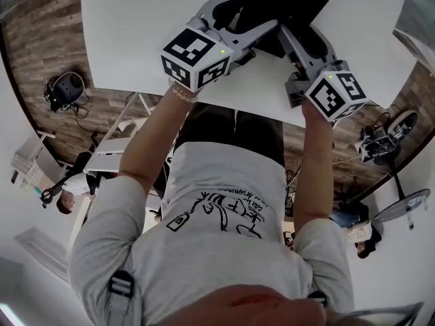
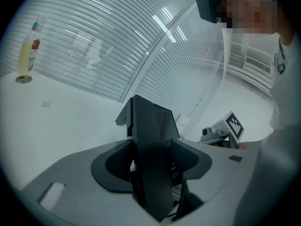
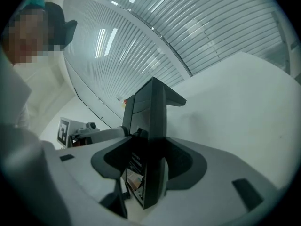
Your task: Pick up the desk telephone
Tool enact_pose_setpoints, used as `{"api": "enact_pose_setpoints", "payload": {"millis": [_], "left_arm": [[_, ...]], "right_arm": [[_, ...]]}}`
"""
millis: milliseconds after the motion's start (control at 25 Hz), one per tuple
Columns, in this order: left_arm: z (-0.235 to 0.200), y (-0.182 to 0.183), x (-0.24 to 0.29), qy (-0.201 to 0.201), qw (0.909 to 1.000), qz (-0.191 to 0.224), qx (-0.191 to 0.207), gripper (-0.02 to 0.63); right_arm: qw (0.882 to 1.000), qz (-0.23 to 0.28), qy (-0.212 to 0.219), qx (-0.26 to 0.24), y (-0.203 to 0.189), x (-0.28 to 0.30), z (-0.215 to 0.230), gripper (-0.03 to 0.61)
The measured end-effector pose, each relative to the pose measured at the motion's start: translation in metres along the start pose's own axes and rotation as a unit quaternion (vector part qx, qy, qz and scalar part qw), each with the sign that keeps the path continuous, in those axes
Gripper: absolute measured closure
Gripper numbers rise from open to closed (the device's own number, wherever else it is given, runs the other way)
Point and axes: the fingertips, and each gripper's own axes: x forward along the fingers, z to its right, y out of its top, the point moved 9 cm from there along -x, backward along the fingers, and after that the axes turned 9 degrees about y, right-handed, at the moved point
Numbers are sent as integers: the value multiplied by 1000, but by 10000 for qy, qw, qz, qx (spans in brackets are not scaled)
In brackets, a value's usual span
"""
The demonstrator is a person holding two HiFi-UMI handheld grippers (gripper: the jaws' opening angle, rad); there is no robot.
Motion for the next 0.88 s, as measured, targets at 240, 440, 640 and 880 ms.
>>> {"api": "enact_pose_setpoints", "payload": {"millis": [240,440,640,880], "left_arm": [[15,9,-17,170,9998,110,27,387],[31,23,-35,323,9992,209,119,399],[50,42,-58,434,9982,376,181,400],[78,67,-87,497,9963,676,177,419]], "right_arm": [[10000,19,17,-80,2,-10,-21,376],[9998,57,86,-191,12,-21,-41,376],[9993,86,123,-346,28,-34,-69,377],[9975,116,129,-690,51,-57,-105,380]]}}
